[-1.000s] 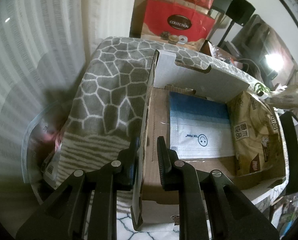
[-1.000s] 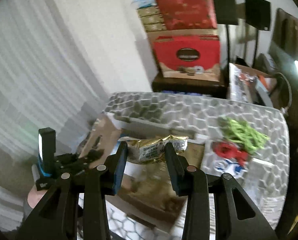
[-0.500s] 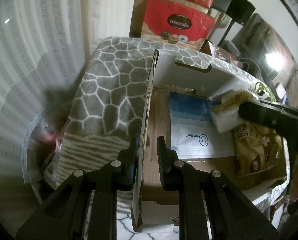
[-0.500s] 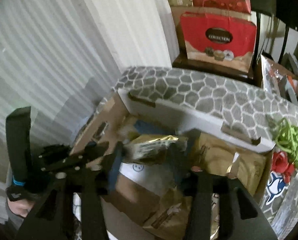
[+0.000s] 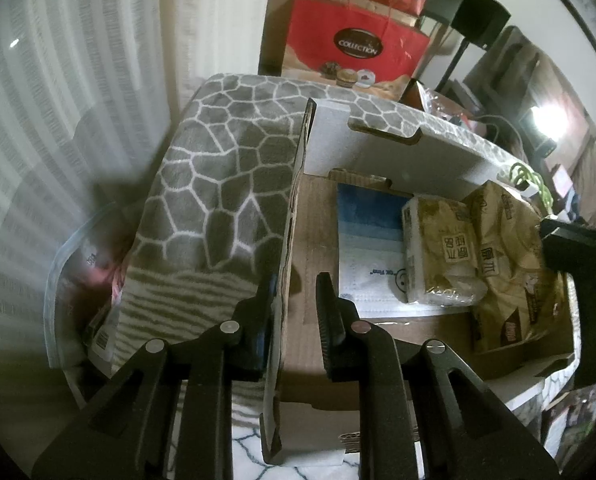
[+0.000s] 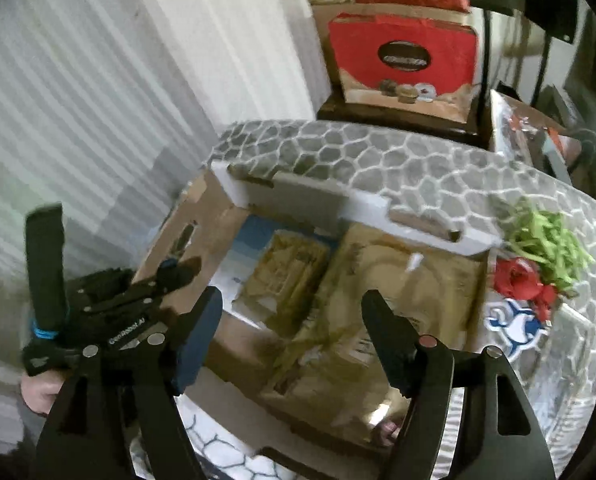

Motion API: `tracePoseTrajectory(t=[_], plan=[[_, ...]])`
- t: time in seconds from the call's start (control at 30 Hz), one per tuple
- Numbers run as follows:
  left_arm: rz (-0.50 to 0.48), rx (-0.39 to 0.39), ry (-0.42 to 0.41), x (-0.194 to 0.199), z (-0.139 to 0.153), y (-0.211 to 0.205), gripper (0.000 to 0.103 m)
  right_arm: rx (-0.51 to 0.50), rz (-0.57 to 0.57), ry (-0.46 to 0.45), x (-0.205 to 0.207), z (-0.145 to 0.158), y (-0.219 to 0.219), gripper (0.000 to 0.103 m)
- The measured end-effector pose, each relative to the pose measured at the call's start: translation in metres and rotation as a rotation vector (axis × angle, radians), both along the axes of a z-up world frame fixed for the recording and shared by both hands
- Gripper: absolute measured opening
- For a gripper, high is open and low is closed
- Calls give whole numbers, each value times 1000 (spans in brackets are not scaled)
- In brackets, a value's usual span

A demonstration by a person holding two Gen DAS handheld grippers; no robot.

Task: Organize objects
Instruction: 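Carry the small gold bag into the box and open the right tool, then grasp the green braided cable bundle with the right tool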

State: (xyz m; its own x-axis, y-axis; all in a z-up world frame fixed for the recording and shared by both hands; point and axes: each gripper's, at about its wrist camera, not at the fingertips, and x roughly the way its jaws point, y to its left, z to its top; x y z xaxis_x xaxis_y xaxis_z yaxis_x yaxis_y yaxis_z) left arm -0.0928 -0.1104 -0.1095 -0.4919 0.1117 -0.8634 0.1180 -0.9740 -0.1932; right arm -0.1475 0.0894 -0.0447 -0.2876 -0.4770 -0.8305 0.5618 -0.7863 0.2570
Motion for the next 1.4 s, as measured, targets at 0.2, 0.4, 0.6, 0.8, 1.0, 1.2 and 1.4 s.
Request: tracePoseTrajectory(t=[0.2, 0.4, 0.6, 0.8, 1.0, 1.2, 1.4], plan=[[1, 0, 1, 0, 0, 0, 17, 33, -81, 42, -14, 21, 35, 74], [1, 0, 1, 0, 0, 0, 17, 60, -189, 59, -38, 27, 82, 74], [2, 1, 1, 0, 0, 0, 17, 113, -297, 72, -72, 23, 123, 74], [2, 1, 1, 0, 0, 0, 17, 175, -329, 82, -105, 5, 149, 78], [1, 2, 1, 0, 0, 0, 17, 188, -282, 64, -120, -18, 153, 82], [-1, 7, 1, 1, -1, -1, 17, 192, -165, 91, -116, -22, 141, 84], [-1, 10, 1, 1, -1, -2, 17, 344, -70, 114, -117, -38, 126, 84]])
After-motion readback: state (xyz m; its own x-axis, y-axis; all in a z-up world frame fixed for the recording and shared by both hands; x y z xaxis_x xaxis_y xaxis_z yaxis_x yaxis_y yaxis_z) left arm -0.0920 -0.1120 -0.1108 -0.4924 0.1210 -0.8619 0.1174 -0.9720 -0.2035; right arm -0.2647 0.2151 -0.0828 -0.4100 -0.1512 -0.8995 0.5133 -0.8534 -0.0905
